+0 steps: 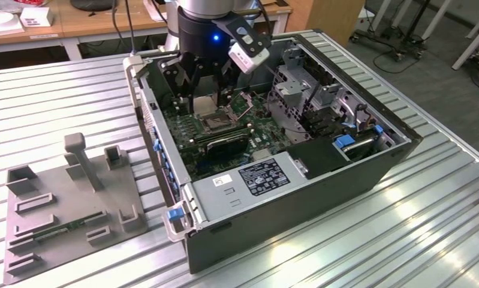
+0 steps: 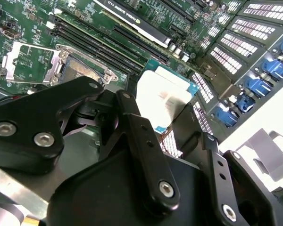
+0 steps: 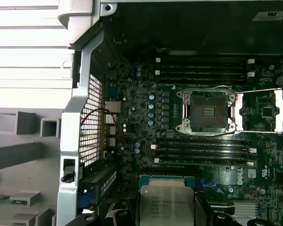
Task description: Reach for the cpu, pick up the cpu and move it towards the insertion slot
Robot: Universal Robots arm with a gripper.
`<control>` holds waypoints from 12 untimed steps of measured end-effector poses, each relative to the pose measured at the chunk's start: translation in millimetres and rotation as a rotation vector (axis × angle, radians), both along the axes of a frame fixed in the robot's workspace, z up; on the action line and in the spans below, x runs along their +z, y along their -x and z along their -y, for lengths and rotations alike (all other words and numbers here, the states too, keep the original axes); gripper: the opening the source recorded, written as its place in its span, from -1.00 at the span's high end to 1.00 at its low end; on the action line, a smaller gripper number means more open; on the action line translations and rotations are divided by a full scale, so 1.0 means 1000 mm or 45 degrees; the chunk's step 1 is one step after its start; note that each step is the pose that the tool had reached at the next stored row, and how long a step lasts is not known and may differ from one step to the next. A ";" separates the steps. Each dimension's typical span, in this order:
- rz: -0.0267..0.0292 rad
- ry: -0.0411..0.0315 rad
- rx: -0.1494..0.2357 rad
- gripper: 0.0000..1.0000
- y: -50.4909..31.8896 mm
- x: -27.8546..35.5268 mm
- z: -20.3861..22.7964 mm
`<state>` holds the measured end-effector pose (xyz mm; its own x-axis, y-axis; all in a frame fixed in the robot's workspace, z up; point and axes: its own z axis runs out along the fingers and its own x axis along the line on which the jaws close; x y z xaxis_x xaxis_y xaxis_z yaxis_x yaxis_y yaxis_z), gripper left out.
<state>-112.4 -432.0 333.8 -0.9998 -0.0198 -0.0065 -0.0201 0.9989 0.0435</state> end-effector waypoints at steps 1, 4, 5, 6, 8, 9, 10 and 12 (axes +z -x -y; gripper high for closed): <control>0.0000 0.0001 0.000 -0.08 0.0000 -0.0003 -0.0001; -0.0001 0.0002 0.000 -0.08 0.0001 -0.0018 -0.0006; 0.0000 0.0002 0.000 -0.08 0.0001 -0.0022 -0.0012; -0.0001 0.0002 0.000 -0.08 0.0000 -0.0026 -0.0018; -0.0001 0.0001 0.000 -0.08 -0.0010 -0.0037 -0.0029; -0.0001 0.0002 0.000 -0.08 -0.0018 -0.0041 -0.0034; -0.0002 0.0001 0.000 -0.08 -0.0030 -0.0045 -0.0037; -0.0002 0.0001 0.000 -0.08 -0.0064 -0.0052 -0.0042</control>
